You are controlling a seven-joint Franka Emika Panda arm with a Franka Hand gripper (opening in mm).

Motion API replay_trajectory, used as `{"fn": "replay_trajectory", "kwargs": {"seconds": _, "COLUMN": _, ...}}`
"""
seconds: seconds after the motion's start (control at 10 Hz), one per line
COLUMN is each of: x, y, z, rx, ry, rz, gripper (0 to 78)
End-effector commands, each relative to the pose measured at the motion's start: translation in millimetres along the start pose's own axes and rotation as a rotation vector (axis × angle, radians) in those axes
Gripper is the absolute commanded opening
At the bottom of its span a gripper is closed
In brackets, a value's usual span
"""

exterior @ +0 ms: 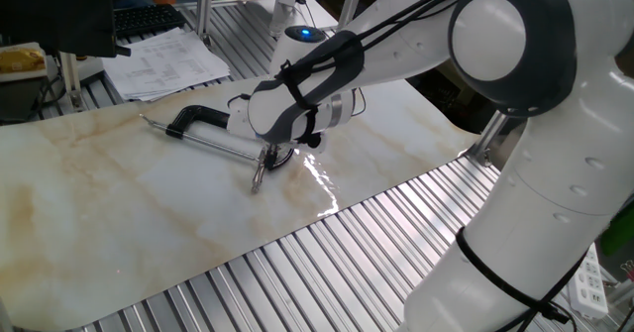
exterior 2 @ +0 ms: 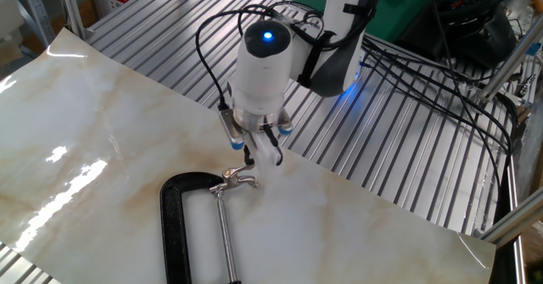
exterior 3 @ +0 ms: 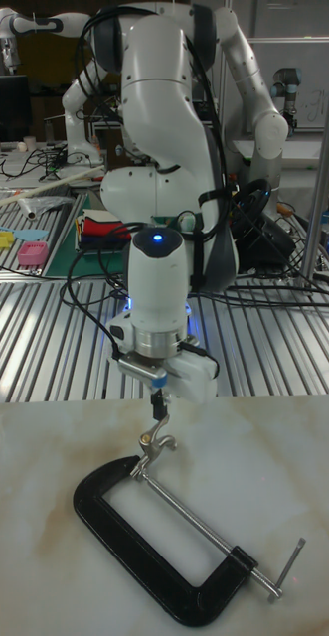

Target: Turn off the water tap

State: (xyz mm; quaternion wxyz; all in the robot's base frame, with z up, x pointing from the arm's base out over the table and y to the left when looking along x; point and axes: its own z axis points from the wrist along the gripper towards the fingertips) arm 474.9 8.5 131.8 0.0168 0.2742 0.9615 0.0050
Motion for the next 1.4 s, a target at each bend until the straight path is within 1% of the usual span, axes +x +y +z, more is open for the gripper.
{"fn": "replay_trajectory", "kwargs": {"seconds": 0.1, "x": 9.8, "y": -19.8, "z": -14.7, "rx": 0.0, "ry": 0.002, "rz": -0.181, "gripper": 0.0}}
{"fn": "replay_trajectory", "kwargs": {"seconds": 0.2, "x": 11.7, "y": -23.2, "z": -17.4, "rx": 0.001, "ry": 0.004, "rz": -0.202, "gripper": 0.0}}
{"fn": "replay_trajectory", "kwargs": {"seconds": 0.3, "x": 17.4, "y": -30.4, "z": -27.1, "rx": 0.005, "ry": 0.006, "rz": -0.254, "gripper": 0.0}}
{"fn": "replay_trajectory", "kwargs": {"seconds": 0.4, "x": 19.7, "y": -33.8, "z": -34.6, "rx": 0.005, "ry": 0.008, "rz": -0.285, "gripper": 0.0}}
{"fn": "replay_trajectory", "kwargs": {"seconds": 0.6, "x": 20.7, "y": -40.3, "z": -53.1, "rx": -0.001, "ry": 0.019, "rz": -0.348, "gripper": 0.0}}
{"fn": "replay_trajectory", "kwargs": {"seconds": 0.8, "x": 21.1, "y": -45.0, "z": -64.3, "rx": -0.002, "ry": 0.033, "rz": -0.38, "gripper": 0.0}}
{"fn": "replay_trajectory", "kwargs": {"seconds": 1.0, "x": 21.4, "y": -47.9, "z": -70.4, "rx": -0.005, "ry": 0.031, "rz": -0.405, "gripper": 0.0}}
{"fn": "replay_trajectory", "kwargs": {"seconds": 1.4, "x": 21.6, "y": -50.3, "z": -75.0, "rx": -0.004, "ry": 0.03, "rz": -0.401, "gripper": 0.0}}
